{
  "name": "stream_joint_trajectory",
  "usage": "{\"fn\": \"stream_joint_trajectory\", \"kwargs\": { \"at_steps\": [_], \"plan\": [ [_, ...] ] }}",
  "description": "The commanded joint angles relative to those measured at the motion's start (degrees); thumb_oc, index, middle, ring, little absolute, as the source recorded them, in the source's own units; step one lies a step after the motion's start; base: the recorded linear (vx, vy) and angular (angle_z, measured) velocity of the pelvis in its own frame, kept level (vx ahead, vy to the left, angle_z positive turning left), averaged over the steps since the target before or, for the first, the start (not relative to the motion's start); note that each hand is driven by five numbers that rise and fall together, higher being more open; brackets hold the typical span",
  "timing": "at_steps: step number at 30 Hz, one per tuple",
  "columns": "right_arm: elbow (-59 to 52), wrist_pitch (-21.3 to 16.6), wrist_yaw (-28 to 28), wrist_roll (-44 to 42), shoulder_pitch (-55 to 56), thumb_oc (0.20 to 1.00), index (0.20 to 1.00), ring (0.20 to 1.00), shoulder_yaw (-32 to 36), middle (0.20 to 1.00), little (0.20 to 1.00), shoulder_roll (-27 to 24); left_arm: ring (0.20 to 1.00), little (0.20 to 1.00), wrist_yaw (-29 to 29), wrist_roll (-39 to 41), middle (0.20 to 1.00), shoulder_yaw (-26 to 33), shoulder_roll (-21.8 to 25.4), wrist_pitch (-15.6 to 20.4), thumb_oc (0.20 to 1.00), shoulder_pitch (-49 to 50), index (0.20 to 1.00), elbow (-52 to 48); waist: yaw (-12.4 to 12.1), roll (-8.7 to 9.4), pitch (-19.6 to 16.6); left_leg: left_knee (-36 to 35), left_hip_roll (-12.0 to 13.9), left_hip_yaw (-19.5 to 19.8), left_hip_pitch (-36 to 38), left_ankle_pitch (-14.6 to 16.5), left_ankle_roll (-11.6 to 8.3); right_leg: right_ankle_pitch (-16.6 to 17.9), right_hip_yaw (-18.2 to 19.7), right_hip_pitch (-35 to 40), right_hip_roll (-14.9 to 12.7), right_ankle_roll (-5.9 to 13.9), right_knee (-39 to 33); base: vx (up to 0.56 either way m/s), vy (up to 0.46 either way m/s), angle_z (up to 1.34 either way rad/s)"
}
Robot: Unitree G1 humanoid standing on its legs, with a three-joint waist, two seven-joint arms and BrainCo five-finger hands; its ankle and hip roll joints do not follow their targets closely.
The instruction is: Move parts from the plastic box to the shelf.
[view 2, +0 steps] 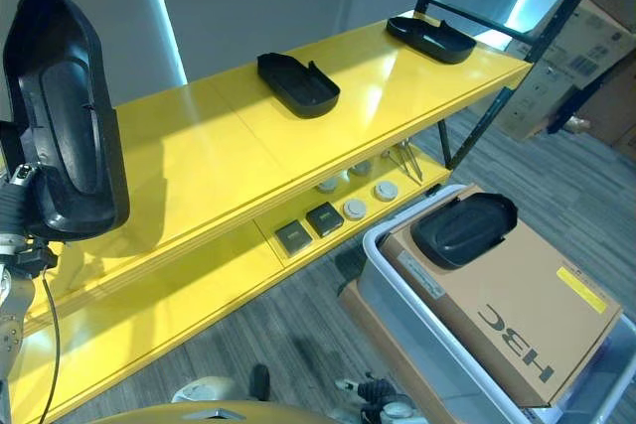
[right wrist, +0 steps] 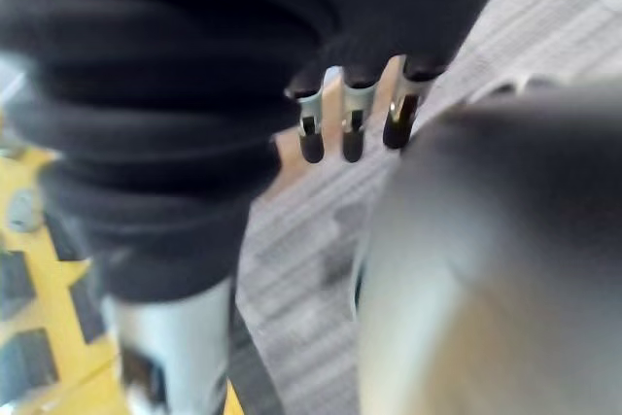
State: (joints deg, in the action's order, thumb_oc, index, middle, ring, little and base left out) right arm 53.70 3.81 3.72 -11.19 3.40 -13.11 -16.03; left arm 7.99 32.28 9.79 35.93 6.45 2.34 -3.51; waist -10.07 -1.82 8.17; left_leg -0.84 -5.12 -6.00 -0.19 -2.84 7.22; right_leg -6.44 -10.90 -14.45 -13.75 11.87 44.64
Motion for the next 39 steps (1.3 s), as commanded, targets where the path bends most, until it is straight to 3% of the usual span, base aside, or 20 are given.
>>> {"fn": "stream_joint_trajectory", "kwargs": {
  "at_steps": [1,3,4,5,7,8,11,16,17,19,20,21,27,33,39],
  "plan": [
    [2.7,-1.5,-1.5,0.0,2.4,1.0,1.0,1.0,-0.6,1.0,1.0,-0.7,0.2,0.2,0.3,-1.5,0.2,0.6,0.9,4.4,0.2,-5.3,0.2,-3.5,2.9,-0.51,-1.4,-0.1,-0.1,4.9,0.5,5.3,-2.67,11.0,0.4,3.6,4.1,-1.03,-18.3,0.16,-0.343,1.31],
    [5.5,-3.3,-2.1,-0.4,2.2,1.0,1.0,1.0,0.1,1.0,1.0,-0.7,0.2,0.2,1.6,-2.7,0.2,-2.6,0.5,2.9,0.2,-8.7,0.2,-3.2,5.1,0.78,-1.3,0.0,-0.2,9.9,1.1,5.7,-3.73,11.8,7.1,5.2,5.5,-0.53,-30.5,0.21,-0.374,1.92],
    [6.6,-3.5,-2.4,-0.4,2.1,1.0,1.0,1.0,0.7,1.0,1.0,-0.6,0.2,0.2,2.2,-3.2,0.2,-4.5,0.1,2.0,0.2,-10.2,0.2,-3.1,6.2,1.27,-1.5,0.1,0.0,12.7,1.4,6.2,-4.09,11.9,10.9,6.1,6.6,-0.11,-34.6,0.23,-0.346,1.59],
    [6.9,-3.4,-2.3,-0.4,2.1,1.0,1.0,1.0,0.9,1.0,1.0,-0.5,0.2,0.2,2.1,-3.6,0.2,-5.1,-0.2,2.0,0.2,-10.5,0.2,-2.8,6.5,1.47,-1.5,0.5,0.1,13.9,1.5,6.6,-4.13,11.8,12.1,6.2,6.9,0.03,-35.0,0.22,-0.313,1.31],
    [7.2,-2.5,-3.2,0.2,1.9,1.0,1.0,1.0,1.2,1.0,1.0,-0.8,0.2,0.2,2.7,-5.2,0.2,-5.7,-1.4,0.1,0.2,-10.7,0.2,-3.8,6.4,1.74,-2.0,-1.2,2.0,14.2,2.2,5.3,-5.59,9.3,11.2,9.4,7.9,-0.96,-37.7,0.18,-0.338,1.76],
    [8.6,-3.0,-4.2,0.8,1.7,1.0,1.0,1.0,0.7,1.0,1.0,-1.0,0.2,0.2,3.9,-5.9,0.2,-6.5,-1.9,-1.3,0.2,-11.3,0.2,-3.8,5.8,2.16,-2.5,-1.5,3.8,13.6,1.8,4.1,-7.25,7.8,9.1,12.0,8.5,-1.73,-39.8,0.18,-0.516,1.18],
    [7.7,-2.0,-4.3,1.0,1.6,1.0,1.0,1.0,-1.8,1.0,1.0,-1.7,0.2,0.2,5.9,-7.1,0.2,-6.7,-3.2,-4.5,0.2,-12.1,0.2,-3.4,5.6,3.12,-2.9,-1.6,7.4,10.8,0.2,2.0,-9.94,6.5,6.9,14.6,10.6,-3.56,-42.6,0.1,-0.39,0.25],
    [7.1,-1.3,-4.2,0.9,1.8,1.0,1.0,1.0,-2.0,1.0,1.0,-2.0,0.2,0.2,5.9,-7.2,0.2,-6.5,-3.3,-5.1,0.2,-12.1,0.2,-3.4,5.7,3.12,-3.0,-1.9,8.2,10.0,-0.2,1.2,-10.52,6.4,6.3,14.8,10.9,-3.86,-43.1,0.0,-0.119,-0.05],
    [5.4,1.3,-3.9,1.7,2.4,1.0,1.0,1.0,-1.8,1.0,1.0,-4.1,0.2,0.2,3.8,-9.9,0.2,-6.3,-3.2,-9.4,0.2,-14.2,0.2,-1.0,7.0,3.19,-2.0,-0.1,11.9,2.1,-5.6,-2.5,-12.75,6.0,3.3,17.2,11.9,-4.98,-45.5,-0.05,-0.345,0.1],
    [4.8,2.2,-4.4,2.1,2.9,1.0,1.0,1.0,-1.2,1.0,1.0,-5.1,0.2,0.2,2.3,-11.6,0.2,-7.2,-2.4,-11.1,0.2,-16.4,0.2,2.0,9.0,3.35,-2.4,2.7,13.3,-2.9,-6.2,-1.7,-12.35,6.3,1.1,16.5,11.3,-5.43,-45.9,-0.05,-0.209,0.74],
    [4.8,2.2,-4.4,2.1,2.9,1.0,1.0,1.0,-1.2,1.0,1.0,-5.1,0.2,0.2,2.3,-11.6,0.2,-7.2,-2.4,-11.1,0.2,-16.5,0.2,2.1,9.0,3.34,-2.4,3.0,13.4,-2.8,-6.3,-1.5,-12.35,6.3,1.1,16.4,11.3,-5.42,-45.9,-0.02,0.027,0.89],
    [5.1,2.3,-5.1,2.8,3.2,1.0,1.0,1.0,-1.0,1.0,1.0,-5.9,0.2,0.2,3.0,-12.9,0.2,-9.1,-1.0,-13.5,0.2,-19.4,0.2,6.1,10.9,3.3,-2.8,4.6,12.7,-5.4,-3.9,1.2,-11.41,6.3,0.3,15.5,10.5,-5.34,-45.4,0.0,0.057,0.36],
    [8.3,0.9,-6.1,2.5,4.0,1.0,1.0,1.0,-2.4,1.0,1.0,-6.0,0.2,0.2,4.4,-12.2,0.2,-16.4,1.8,-22.0,0.2,-29.6,0.2,22.3,14.8,1.05,-4.4,-1.6,11.8,-8.2,2.3,1.0,-11.59,6.3,-0.1,15.0,11.0,-4.9,-44.8,0.07,0.077,0.29],
    [7.5,2.7,-6.3,3.4,4.3,1.0,1.0,1.0,-5.2,1.0,1.0,-5.6,0.2,0.2,6.6,-15.0,0.2,-21.9,0.2,-22.4,0.2,-36.7,0.2,38.7,17.4,0.25,-5.0,-2.6,10.8,-8.3,3.9,1.7,-11.44,6.0,2.4,15.0,10.9,-4.1,-44.5,0.07,0.053,0.0],
    [6.7,3.3,-6.7,4.1,4.8,1.0,1.0,1.0,-6.2,1.0,1.0,-4.9,0.2,0.2,10.3,-15.7,0.2,-22.8,-2.9,-23.7,0.2,-39.5,0.2,46.7,19.6,-0.1,-4.6,-2.9,10.0,-9.5,5.1,2.7,-10.48,6.0,4.5,14.8,10.8,-3.75,-44.0,0.06,0.023,-0.13]
  ]
}}
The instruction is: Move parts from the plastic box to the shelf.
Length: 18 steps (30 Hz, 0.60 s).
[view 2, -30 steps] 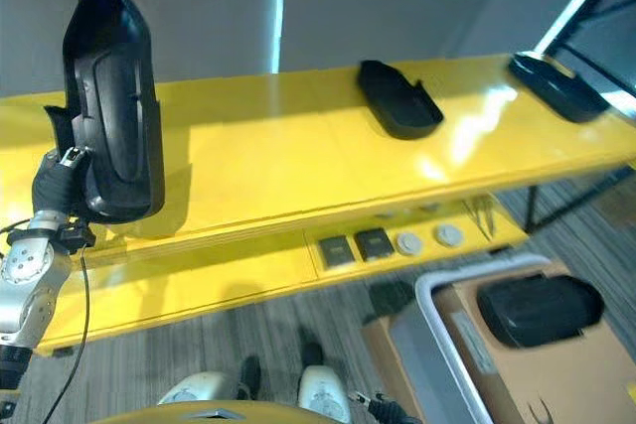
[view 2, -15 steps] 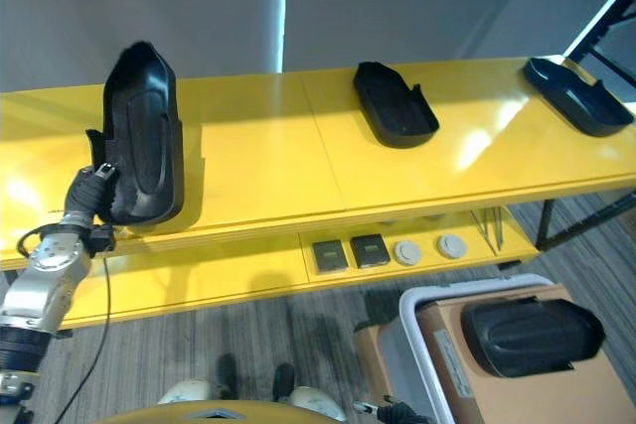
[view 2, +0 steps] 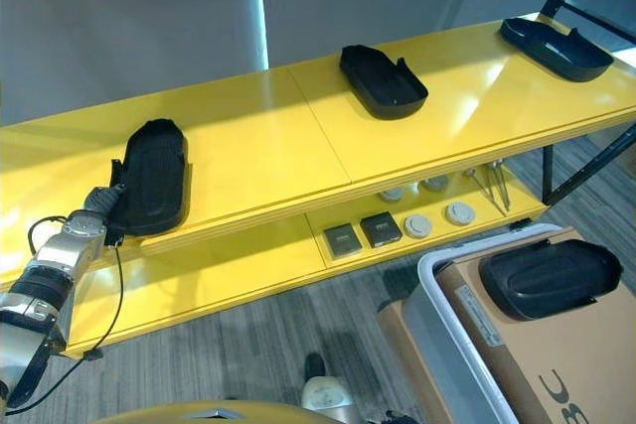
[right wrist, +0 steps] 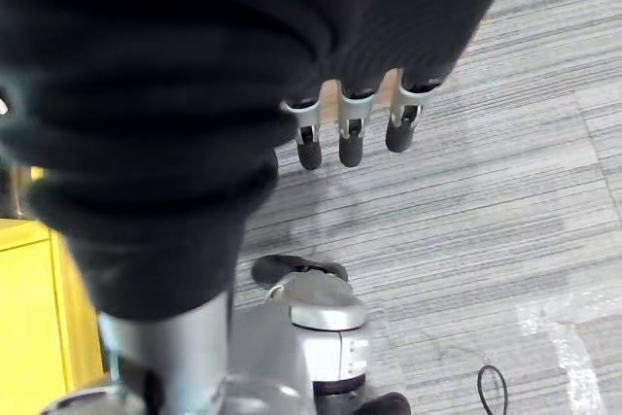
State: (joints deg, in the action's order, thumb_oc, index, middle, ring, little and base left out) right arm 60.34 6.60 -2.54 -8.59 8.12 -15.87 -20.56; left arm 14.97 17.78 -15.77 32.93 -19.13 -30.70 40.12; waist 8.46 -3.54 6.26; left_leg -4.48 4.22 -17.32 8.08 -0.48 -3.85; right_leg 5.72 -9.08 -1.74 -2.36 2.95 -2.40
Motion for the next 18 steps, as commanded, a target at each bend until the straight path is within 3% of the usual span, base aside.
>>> {"fn": "stream_joint_trajectory", "kwargs": {
  "at_steps": [1,9,18],
  "plan": [
    [0.1,0.5,-0.4,1.6,0.1,1.0,1.0,1.0,-3.5,1.0,1.0,-0.3,0.2,0.2,3.6,-1.2,0.2,2.6,-0.1,1.9,0.2,-6.6,0.2,3.5,1.2,1.61,-2.7,0.7,0.7,1.7,-3.2,0.4,0.64,-6.2,2.8,2.0,-0.6,5.19,3.2,0.04,-0.009,-0.05],
    [0.4,-0.8,-0.2,-0.5,-0.7,1.0,1.0,1.0,-5.0,1.0,1.0,-0.9,0.2,0.2,12.6,2.2,0.2,0.5,-5.8,2.8,0.2,-11.2,0.2,10.4,4.3,1.27,-1.2,0.6,0.9,0.4,-5.0,0.5,0.95,-6.6,5.5,-1.9,0.3,5.07,4.8,0.0,-0.033,-0.1],
    [1.9,-3.5,-0.7,-2.6,-2.2,1.0,1.0,1.0,-4.8,1.0,1.0,-2.9,0.2,0.2,15.7,6.1,0.2,-1.3,-4.6,4.8,0.2,-17.5,0.2,15.6,6.7,0.97,2.4,1.3,2.1,0.0,-8.0,-0.6,0.26,-6.5,7.7,-5.5,1.4,4.52,5.7,-0.05,-0.034,-0.15]
  ]
}}
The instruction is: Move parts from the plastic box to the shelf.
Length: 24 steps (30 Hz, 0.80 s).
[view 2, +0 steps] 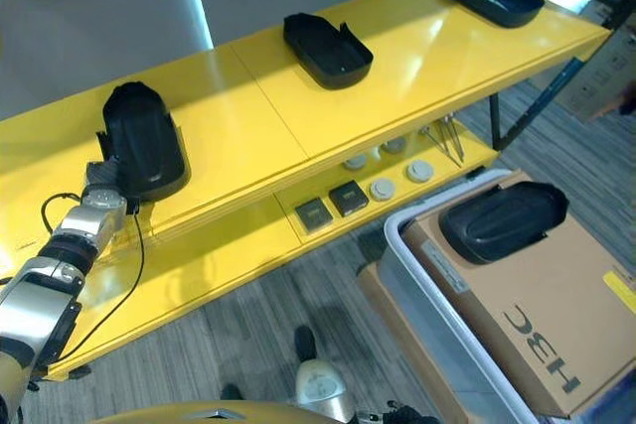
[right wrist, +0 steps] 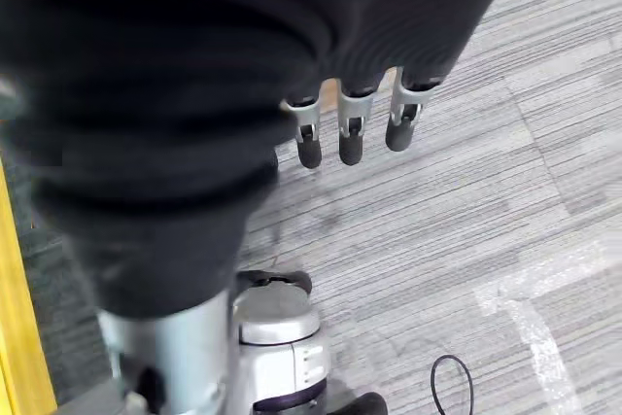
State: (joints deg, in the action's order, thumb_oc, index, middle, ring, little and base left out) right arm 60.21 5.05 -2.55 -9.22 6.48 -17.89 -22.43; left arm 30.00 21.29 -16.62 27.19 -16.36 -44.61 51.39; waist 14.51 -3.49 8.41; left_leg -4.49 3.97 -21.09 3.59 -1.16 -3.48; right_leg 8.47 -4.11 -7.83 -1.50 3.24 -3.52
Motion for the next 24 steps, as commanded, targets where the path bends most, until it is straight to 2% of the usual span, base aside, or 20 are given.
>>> {"fn": "stream_joint_trajectory", "kwargs": {
  "at_steps": [1,7,14,19,24],
  "plan": [
    [2.3,-2.4,-0.9,-2.2,-0.4,1.0,1.0,1.0,-2.5,1.0,1.0,-1.1,0.2,0.2,1.0,3.1,0.2,-0.4,1.2,2.0,0.2,-4.0,0.2,5.0,0.8,0.95,0.5,1.5,2.5,3.8,-3.7,0.0,-0.21,-9.3,2.8,0.5,0.6,4.18,6.9,0.03,-0.044,-0.09],
    [1.8,-3.2,-1.6,-2.4,-0.1,1.0,1.0,1.0,-2.1,1.0,1.0,-1.6,0.2,0.2,1.4,5.0,0.2,-0.1,2.4,2.6,0.2,-5.8,0.2,8.6,1.7,1.0,1.5,2.0,3.1,3.8,-4.2,-0.3,-0.59,-9.8,3.0,0.3,0.6,4.01,7.3,0.02,-0.019,-0.07],
    [1.7,-4.4,-1.5,-1.6,-0.1,1.0,1.0,1.0,-2.0,1.0,1.0,-1.7,0.2,0.2,1.6,6.5,0.2,0.7,3.4,1.5,0.2,-6.0,0.2,10.8,1.8,0.85,2.3,2.2,3.4,3.8,-4.9,-0.7,-0.88,-9.6,3.3,0.0,0.6,3.84,6.9,-0.02,0.009,-0.01],
    [1.6,-4.0,-1.2,-0.5,0.6,1.0,1.0,1.0,-2.0,1.0,1.0,-0.9,0.2,0.2,-3.1,6.5,0.2,1.3,2.2,1.7,0.2,-2.4,0.2,11.3,1.0,0.73,0.9,2.0,3.3,3.7,-3.1,-0.5,-0.78,-9.5,2.4,2.6,-0.1,4.04,5.8,0.06,0.02,0.01],
    [1.9,-3.8,-0.8,0.9,1.0,1.0,1.0,1.0,-1.9,1.0,1.0,0.3,0.2,0.2,-3.6,5.1,0.2,0.6,-0.1,0.1,0.2,0.0,0.2,9.0,0.2,0.75,-0.7,1.9,3.0,3.6,-1.5,-0.1,-0.61,-9.4,1.8,4.6,-0.4,4.25,4.9,0.05,0.008,0.03]
  ]
}}
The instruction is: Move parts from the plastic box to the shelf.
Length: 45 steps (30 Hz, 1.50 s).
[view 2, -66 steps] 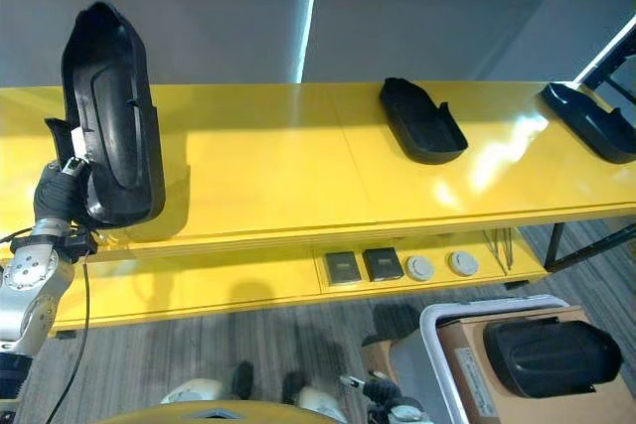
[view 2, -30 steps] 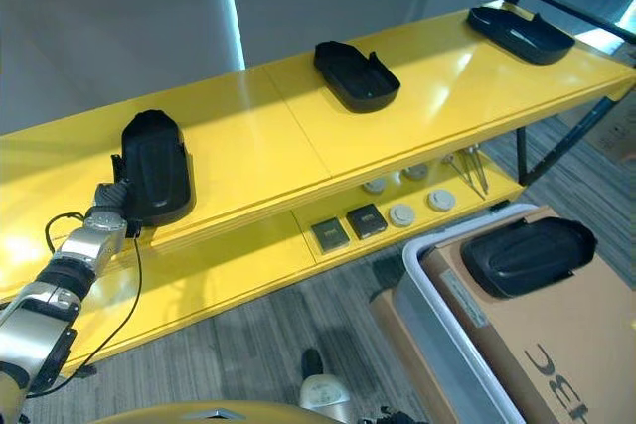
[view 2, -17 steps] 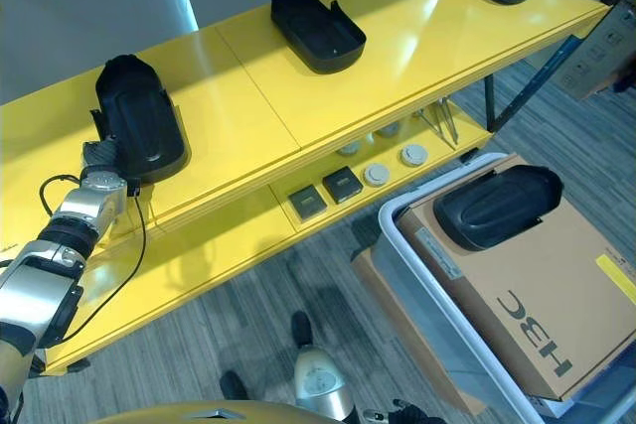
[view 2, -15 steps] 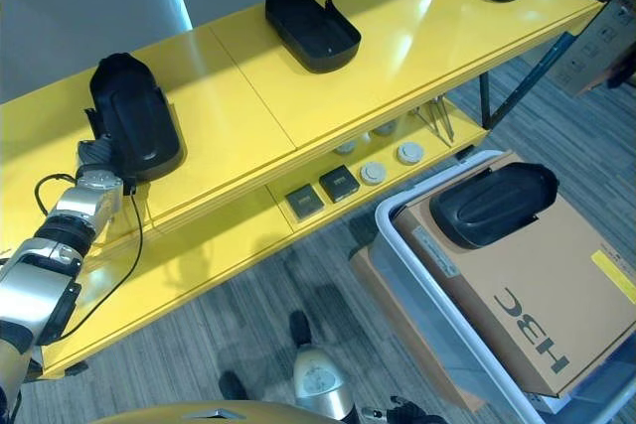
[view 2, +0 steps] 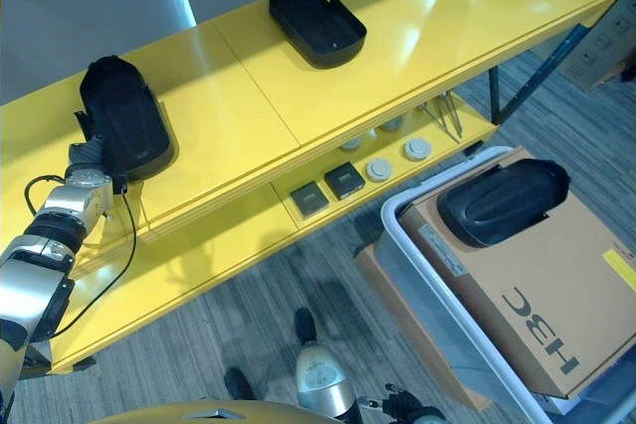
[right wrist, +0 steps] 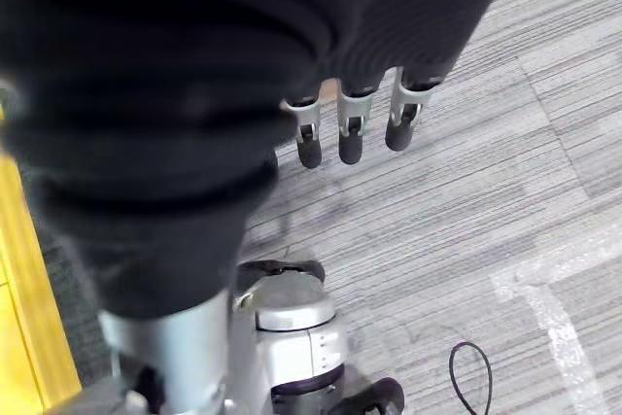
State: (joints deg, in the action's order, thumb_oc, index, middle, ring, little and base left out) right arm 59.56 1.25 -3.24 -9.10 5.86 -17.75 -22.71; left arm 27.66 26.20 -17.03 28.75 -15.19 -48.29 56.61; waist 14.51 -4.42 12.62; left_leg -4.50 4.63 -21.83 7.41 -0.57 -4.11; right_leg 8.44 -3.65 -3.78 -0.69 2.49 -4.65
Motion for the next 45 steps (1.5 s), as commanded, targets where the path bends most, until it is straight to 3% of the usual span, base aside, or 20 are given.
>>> {"fn": "stream_joint_trajectory", "kwargs": {
  "at_steps": [1,11,19,20,21,34,38,45],
  "plan": [
    [2.5,0.4,0.0,0.8,1.7,1.0,1.0,1.0,-2.2,1.0,1.0,0.9,0.2,0.2,-1.2,0.2,0.2,0.9,-2.2,-1.2,0.2,4.2,0.2,3.8,0.1,1.73,-5.3,1.8,2.3,4.3,-4.9,-0.6,0.06,-9.4,1.2,1.1,-1.3,5.0,5.8,0.06,-0.012,0.02],
    [4.0,1.4,1.0,0.1,1.9,1.0,1.0,1.0,-3.6,1.0,1.0,3.3,0.2,0.2,-1.6,-2.7,0.2,0.8,-5.3,-1.1,0.2,6.5,0.2,4.5,-0.8,2.15,-7.5,1.1,1.9,3.8,-2.3,0.1,0.59,-9.4,0.4,4.1,-1.4,5.12,4.4,0.02,-0.006,0.0],
    [5.4,0.2,1.2,0.1,2.3,1.0,1.0,1.0,-3.3,1.0,1.0,3.2,0.2,0.2,-2.2,-3.3,0.2,0.2,-4.7,0.3,0.2,6.6,0.2,5.1,-0.6,1.82,-7.4,0.4,1.6,3.8,-1.5,0.3,0.72,-9.3,0.9,4.5,-1.4,5.26,4.1,0.0,0.0,0.0],
    [5.6,0.0,1.1,0.1,2.3,1.0,1.0,1.0,-3.2,1.0,1.0,3.0,0.956,0.956,-2.3,-2.7,0.956,0.3,-4.6,0.6,0.956,6.6,0.956,5.2,-0.5,1.75,-7.3,0.4,1.6,3.7,-1.5,0.3,0.68,-9.3,1.0,4.4,-1.4,5.28,4.2,0.0,0.0,0.0],
    [5.7,-0.1,1.0,0.0,2.3,1.0,1.0,1.0,-3.1,1.0,1.0,2.9,1.0,1.0,-2.5,-2.7,1.0,0.4,-4.5,0.7,1.0,6.6,1.0,5.4,-0.4,1.73,-7.3,0.4,1.6,3.8,-1.5,0.3,0.67,-9.3,1.0,4.4,-1.3,5.27,4.2,0.0,0.0,0.0],
    [8.0,-2.0,0.7,0.5,2.4,1.0,1.0,1.0,-2.4,1.0,1.0,2.7,1.0,1.0,-0.4,-0.3,1.0,1.9,-4.7,3.6,1.0,7.0,1.0,5.3,-0.6,1.74,-7.1,0.2,1.7,3.9,-1.3,0.1,0.43,-9.1,0.8,4.8,-1.4,5.31,3.5,0.0,0.0,0.0],
    [8.8,-2.8,0.6,2.5,2.2,1.0,1.0,1.0,-2.0,1.0,1.0,3.2,1.0,1.0,-2.0,3.4,1.0,3.2,-4.1,7.5,1.0,7.5,1.0,0.6,-1.7,1.45,-7.5,0.0,1.5,4.4,-0.8,0.2,0.24,-8.9,-0.1,5.9,-1.7,5.45,2.8,-0.01,0.024,0.01],
    [8.6,-2.6,1.1,4.3,1.7,1.0,1.0,1.0,-1.7,1.0,1.0,4.1,1.0,1.0,-3.0,5.5,1.0,3.1,-3.4,8.7,1.0,10.3,1.0,-10.2,-4.2,1.14,-8.0,-0.4,0.9,5.6,-0.5,0.3,0.4,-8.6,-1.6,6.9,-2.2,5.75,2.4,-0.03,0.056,0.12]
  ]
}}
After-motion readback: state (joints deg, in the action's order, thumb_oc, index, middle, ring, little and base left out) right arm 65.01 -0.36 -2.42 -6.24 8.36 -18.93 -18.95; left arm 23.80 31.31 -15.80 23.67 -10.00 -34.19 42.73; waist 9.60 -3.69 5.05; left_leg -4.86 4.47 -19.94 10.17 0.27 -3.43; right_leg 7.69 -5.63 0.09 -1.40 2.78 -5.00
